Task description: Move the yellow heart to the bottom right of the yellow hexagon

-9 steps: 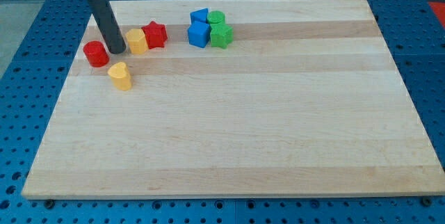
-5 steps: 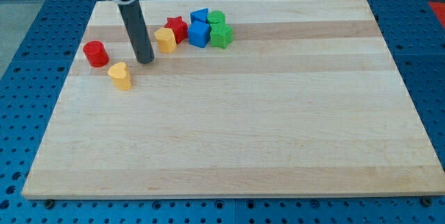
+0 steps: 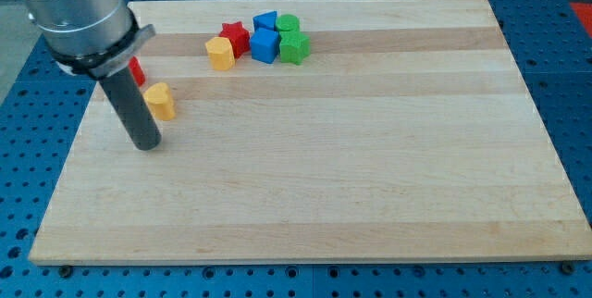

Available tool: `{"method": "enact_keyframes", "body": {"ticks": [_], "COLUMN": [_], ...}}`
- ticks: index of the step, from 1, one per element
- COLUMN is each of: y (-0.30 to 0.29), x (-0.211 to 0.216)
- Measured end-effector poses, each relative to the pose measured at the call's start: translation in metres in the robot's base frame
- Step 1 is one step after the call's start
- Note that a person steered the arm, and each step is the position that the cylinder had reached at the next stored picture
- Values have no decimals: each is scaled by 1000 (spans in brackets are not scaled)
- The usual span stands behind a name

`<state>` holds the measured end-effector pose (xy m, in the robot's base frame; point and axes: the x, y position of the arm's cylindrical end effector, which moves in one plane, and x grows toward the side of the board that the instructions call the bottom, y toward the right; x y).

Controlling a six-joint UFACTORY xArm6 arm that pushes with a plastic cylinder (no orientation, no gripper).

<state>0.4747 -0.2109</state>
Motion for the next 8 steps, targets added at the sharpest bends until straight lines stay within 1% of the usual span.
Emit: {"method": "enact_keyframes", "body": {"ticks": [2,3,4,5,6,7,8], "y": [-12,20,75,106,107,88,52], "x": [-41,-64,-77,-80,-80,-70,-68]}}
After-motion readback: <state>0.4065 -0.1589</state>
